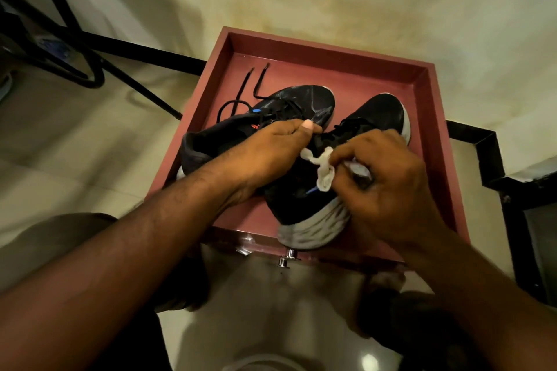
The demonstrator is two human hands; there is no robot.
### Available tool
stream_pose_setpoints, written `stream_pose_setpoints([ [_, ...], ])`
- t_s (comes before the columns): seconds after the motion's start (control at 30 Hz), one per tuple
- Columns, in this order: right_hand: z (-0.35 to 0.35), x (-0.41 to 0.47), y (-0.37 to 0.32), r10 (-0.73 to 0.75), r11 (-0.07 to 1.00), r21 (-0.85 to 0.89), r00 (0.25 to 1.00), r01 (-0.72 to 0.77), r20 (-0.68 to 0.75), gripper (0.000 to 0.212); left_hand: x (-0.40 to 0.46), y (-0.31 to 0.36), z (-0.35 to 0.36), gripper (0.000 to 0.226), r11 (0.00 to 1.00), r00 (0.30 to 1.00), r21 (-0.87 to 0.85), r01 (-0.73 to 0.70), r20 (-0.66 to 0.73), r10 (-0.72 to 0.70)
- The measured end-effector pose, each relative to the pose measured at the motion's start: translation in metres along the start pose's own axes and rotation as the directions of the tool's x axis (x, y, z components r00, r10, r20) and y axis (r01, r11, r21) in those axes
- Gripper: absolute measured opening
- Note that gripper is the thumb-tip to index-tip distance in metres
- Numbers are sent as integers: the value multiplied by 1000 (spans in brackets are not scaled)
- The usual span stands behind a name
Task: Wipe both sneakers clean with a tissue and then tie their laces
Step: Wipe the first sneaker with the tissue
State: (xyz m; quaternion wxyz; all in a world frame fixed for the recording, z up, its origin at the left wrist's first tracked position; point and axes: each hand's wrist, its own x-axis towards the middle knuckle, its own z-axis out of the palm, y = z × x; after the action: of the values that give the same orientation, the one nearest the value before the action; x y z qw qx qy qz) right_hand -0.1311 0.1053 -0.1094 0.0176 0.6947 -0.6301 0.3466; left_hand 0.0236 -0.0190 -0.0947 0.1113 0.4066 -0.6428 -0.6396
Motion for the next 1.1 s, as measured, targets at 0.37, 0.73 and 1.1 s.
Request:
stream_pose_setpoints([
  [0.37,-1,-3,3,-39,999,-14,999,38,-9,19,1,-3,-11,33,994,991,91,-59,129,47],
  [0.73,0,-5,2,-81,996,46,996,79,48,17,-11,5,-25,50,990,974,135,-50,224,19],
  [1.1,-15,0,19,243,947,250,959,-201,-149,18,-11,2,-29,52,995,978,98,-24,209,3],
])
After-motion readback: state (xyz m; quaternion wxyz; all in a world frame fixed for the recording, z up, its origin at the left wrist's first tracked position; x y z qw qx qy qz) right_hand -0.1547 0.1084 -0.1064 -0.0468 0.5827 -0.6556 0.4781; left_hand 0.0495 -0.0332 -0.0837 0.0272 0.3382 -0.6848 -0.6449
